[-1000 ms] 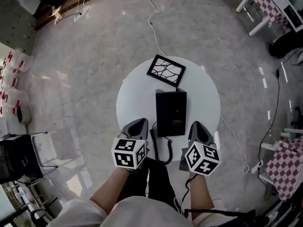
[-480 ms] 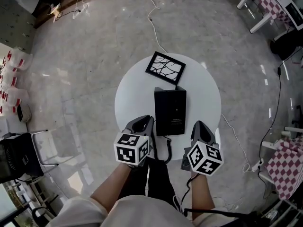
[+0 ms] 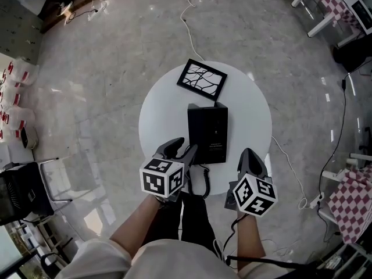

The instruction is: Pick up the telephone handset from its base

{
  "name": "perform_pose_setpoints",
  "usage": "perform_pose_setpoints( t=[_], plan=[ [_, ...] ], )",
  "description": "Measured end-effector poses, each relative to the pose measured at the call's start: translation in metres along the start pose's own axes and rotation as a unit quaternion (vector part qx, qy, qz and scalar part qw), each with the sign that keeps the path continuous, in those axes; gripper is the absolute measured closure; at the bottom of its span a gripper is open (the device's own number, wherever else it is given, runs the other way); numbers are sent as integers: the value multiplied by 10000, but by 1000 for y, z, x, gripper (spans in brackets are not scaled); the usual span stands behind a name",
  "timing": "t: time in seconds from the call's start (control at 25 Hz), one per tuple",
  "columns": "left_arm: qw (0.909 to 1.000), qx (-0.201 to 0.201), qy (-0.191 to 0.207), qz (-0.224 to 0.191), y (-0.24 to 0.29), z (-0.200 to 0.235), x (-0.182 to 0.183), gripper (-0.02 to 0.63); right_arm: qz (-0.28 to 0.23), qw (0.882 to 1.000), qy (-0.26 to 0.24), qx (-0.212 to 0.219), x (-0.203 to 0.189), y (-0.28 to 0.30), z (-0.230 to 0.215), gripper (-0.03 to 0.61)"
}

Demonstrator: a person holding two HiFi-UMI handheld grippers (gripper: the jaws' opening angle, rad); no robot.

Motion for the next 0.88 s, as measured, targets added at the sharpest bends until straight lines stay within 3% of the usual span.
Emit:
perform_pose_setpoints(
  t=[0.24, 0.52, 0.88],
  plan=[
    [9994, -284, -184, 61, 9, 1, 0, 386, 58, 10000, 55, -59, -7, -4, -7, 555],
    [9987, -417, -172, 239, 19, 4, 3, 388, 97, 9999, 83, -99, -10, -7, -11, 555],
    [9942, -897, -331, 483, 25, 3, 5, 415, 130, 9996, 197, -151, -14, -10, -14, 555]
  ],
)
Point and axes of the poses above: the fingertips, and each gripper's own axes: y forward along the fingers, z to its left, x out of its top, the point moved 6 cm from there along -y, backward along the fingers, and after that the axes turned 2 degrees about -y, right-handed, at the moved point
